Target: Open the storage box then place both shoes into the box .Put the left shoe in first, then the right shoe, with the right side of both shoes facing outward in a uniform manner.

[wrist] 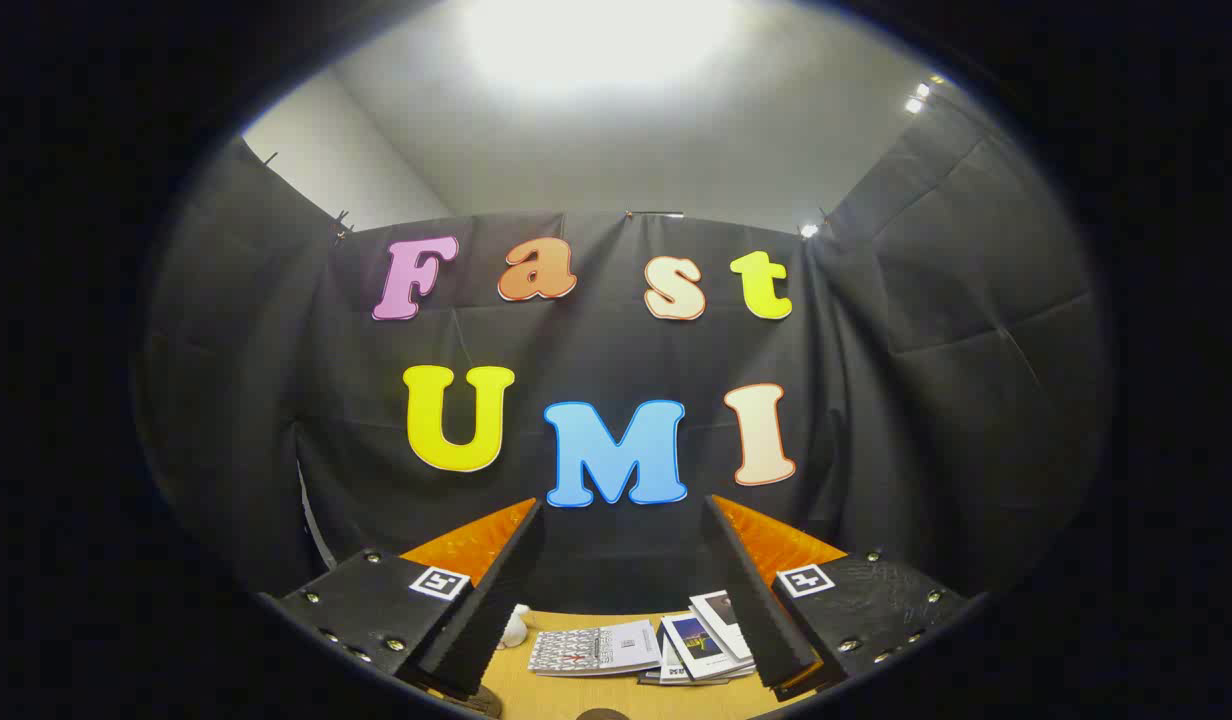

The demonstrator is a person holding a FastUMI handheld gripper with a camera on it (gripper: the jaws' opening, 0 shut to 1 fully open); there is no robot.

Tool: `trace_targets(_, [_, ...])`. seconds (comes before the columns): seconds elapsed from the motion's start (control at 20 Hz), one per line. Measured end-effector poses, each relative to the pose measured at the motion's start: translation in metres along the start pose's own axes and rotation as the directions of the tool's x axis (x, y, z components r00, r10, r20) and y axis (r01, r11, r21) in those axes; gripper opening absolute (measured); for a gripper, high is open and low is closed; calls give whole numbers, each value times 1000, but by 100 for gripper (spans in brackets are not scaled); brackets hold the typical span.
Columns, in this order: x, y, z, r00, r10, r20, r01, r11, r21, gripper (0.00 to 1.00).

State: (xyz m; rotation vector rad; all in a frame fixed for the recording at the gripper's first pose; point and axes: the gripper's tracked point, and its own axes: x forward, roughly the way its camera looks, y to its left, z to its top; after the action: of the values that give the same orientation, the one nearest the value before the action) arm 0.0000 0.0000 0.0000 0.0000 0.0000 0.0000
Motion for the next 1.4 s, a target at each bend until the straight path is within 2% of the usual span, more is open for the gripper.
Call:
trace_targets(0.55, [13,-11,-24,998,-18,-66,21,999,41,96])
trace_targets(0.8, [15,2,-42,994,34,-103,-25,996,82,96])
trace_targets(0.95, [17,18,-59,988,90,-127,-77,991,107,96])
trace_targets(1.2, [12,59,-112,953,222,-207,-199,972,126,96])
trace_targets(1.3, [8,80,-136,929,275,-248,-252,960,118,96])
trace_targets(1.4, [1,104,-160,893,344,-290,-310,937,159,97])
